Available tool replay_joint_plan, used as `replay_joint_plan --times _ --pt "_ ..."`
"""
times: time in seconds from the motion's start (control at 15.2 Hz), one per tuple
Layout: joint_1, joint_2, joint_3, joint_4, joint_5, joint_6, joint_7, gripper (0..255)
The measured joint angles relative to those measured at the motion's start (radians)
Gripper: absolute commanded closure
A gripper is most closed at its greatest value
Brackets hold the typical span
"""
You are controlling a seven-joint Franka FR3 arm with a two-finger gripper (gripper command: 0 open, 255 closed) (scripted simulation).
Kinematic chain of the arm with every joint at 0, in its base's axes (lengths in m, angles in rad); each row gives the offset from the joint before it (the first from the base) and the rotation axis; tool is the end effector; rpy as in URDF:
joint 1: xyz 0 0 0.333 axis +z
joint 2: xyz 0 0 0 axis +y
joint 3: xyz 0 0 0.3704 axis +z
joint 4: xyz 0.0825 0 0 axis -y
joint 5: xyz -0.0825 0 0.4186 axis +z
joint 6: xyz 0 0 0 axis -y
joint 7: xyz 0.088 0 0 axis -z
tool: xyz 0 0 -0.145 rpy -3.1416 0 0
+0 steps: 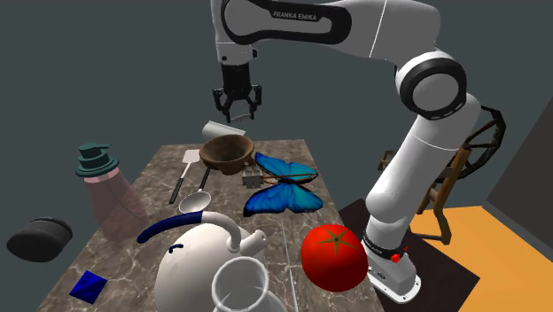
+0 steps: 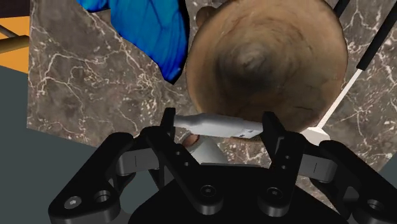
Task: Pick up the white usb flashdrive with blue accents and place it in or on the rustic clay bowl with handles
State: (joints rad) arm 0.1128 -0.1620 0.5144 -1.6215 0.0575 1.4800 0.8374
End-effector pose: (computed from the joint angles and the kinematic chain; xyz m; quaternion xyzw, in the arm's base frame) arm 0.4069 0.3367 0.6848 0.9944 -0.1051 0.0073 0.0084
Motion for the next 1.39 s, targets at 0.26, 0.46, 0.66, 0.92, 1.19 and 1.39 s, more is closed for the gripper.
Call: replay_joint_plan --times 0.26,0.46,0.66,0.92,1.19,1.39 --pt "0.037 0.1 0.069 0.095 -0.045 -0.008 0.106 255" --pt "0.04 0.102 0.073 0.058 -0.045 0.031 0.114 255" --pt "0.038 0.087 0.07 0.006 -0.037 0.07 0.11 255" --pt "0.036 0.072 0.066 -0.064 -0.03 0.127 0.102 255" --pt "0.037 0.063 0.066 -0.122 -0.025 0.178 0.1 255" --pt "0.037 0.063 0.066 -0.127 -0.025 0.184 0.1 255"
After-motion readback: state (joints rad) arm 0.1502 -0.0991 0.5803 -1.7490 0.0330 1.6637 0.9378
